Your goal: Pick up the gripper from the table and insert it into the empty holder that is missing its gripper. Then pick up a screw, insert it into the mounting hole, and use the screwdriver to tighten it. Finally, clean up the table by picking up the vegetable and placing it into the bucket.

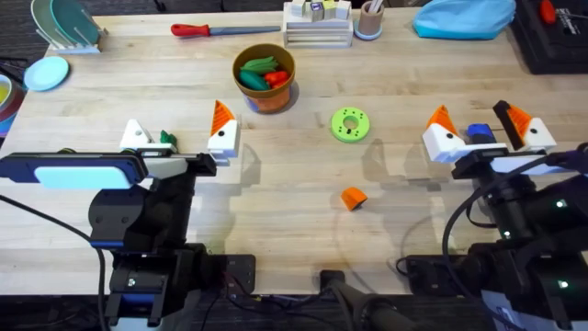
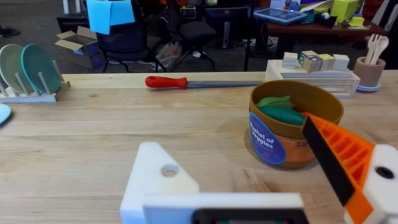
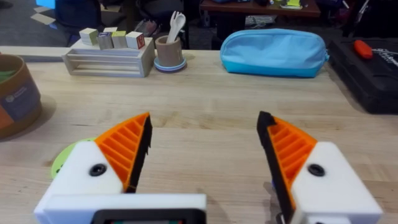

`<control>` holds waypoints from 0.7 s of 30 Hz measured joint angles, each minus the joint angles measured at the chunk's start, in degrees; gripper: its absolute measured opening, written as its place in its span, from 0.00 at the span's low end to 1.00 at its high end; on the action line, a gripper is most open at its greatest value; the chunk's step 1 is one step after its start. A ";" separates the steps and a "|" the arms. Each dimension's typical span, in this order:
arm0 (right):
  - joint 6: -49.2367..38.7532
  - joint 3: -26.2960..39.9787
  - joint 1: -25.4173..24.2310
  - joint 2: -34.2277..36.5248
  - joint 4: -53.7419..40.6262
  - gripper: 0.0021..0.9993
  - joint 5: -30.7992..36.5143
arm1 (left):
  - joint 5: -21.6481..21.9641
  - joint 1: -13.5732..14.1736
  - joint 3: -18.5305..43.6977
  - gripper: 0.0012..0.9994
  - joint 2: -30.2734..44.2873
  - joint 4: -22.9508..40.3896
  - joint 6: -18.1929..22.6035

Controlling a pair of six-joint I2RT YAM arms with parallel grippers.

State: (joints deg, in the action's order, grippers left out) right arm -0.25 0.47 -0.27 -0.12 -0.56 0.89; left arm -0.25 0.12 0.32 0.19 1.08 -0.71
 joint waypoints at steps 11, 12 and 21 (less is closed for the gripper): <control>-0.11 0.01 0.07 0.02 0.04 0.99 -0.23 | 0.02 0.02 0.00 0.99 0.02 -0.04 -0.22; -0.14 -0.05 0.10 0.02 0.71 0.99 -0.58 | 0.10 0.01 0.00 0.99 0.01 -0.02 -0.77; 0.46 6.62 0.11 2.37 -6.95 0.99 -1.41 | 7.29 0.00 10.39 0.99 2.19 14.23 -11.11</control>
State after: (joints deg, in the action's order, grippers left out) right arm 0.21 7.09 -0.16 2.25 -7.51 -0.53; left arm 7.04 0.12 10.71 2.37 15.31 -11.82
